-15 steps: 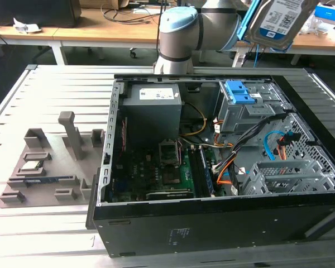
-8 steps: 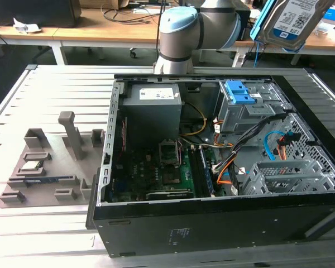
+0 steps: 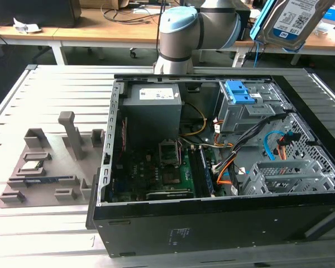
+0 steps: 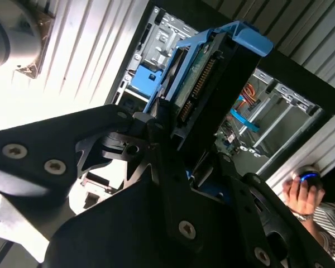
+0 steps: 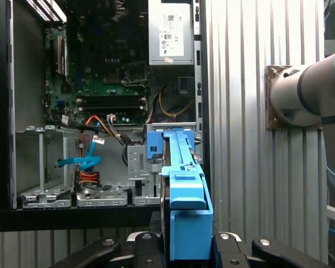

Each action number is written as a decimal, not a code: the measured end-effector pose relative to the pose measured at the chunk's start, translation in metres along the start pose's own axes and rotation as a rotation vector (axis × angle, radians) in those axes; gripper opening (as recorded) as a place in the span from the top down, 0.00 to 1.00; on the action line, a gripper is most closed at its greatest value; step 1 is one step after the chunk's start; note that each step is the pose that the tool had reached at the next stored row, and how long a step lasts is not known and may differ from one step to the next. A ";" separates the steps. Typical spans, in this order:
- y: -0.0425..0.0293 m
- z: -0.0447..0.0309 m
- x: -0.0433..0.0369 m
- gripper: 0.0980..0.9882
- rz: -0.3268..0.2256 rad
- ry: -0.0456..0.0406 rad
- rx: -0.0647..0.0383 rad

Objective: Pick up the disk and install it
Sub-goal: 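Pick up the disk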

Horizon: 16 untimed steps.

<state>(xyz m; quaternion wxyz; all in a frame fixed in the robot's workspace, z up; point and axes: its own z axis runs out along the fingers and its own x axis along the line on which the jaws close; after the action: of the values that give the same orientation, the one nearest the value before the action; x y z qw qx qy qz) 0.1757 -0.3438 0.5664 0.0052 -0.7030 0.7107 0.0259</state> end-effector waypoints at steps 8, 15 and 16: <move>-0.0003 -0.0001 0.0226 0.70 0.005 -0.0231 0.000; -0.0005 -0.0007 0.0457 0.70 0.006 -0.0186 0.000; -0.0005 -0.0008 0.0485 0.70 0.006 -0.0180 0.000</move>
<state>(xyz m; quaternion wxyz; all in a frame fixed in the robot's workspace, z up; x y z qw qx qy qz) 0.1757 -0.3923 0.5651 0.0116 -0.7008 0.7126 0.0322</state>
